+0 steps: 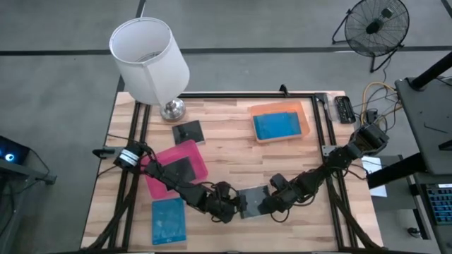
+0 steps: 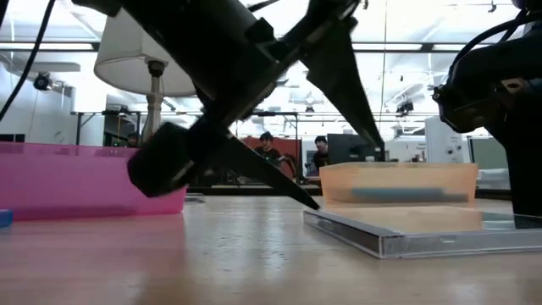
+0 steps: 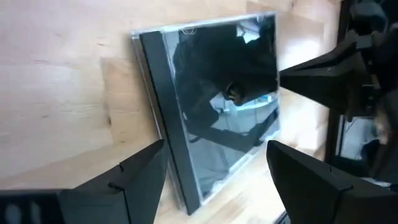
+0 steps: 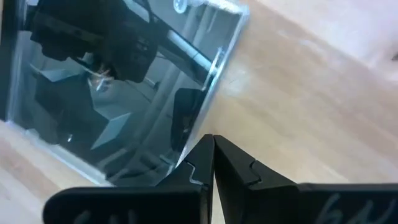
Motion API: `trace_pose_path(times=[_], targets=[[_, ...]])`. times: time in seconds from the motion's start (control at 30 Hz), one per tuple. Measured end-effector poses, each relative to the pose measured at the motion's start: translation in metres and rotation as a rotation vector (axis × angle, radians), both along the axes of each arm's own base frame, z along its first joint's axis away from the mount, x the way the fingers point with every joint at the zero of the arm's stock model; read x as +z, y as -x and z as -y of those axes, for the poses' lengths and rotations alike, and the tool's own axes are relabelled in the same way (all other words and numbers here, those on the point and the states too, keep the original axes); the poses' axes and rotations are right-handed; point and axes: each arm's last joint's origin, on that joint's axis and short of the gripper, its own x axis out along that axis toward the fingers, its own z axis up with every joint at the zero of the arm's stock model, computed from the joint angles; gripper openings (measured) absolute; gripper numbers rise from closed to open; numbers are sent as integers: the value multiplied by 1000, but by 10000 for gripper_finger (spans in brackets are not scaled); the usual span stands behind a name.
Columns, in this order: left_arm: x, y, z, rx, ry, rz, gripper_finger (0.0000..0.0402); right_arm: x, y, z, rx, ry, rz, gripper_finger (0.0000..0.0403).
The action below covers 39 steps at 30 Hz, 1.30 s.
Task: Pick & place jewel cases by type
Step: Put the bottom black CD case into the pink bin
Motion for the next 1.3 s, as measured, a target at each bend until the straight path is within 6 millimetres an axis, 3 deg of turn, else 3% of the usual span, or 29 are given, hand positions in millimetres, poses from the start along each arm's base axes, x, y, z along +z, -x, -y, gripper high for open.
trace_pose_path(times=[0.67,1.3], targets=[[-3,17,16,129,149,-71,240,2,7,-7,-5,-23,-26,8],[-17,7,13,208,144,-22,235,2,7,-8,-1,-18,-15,8]])
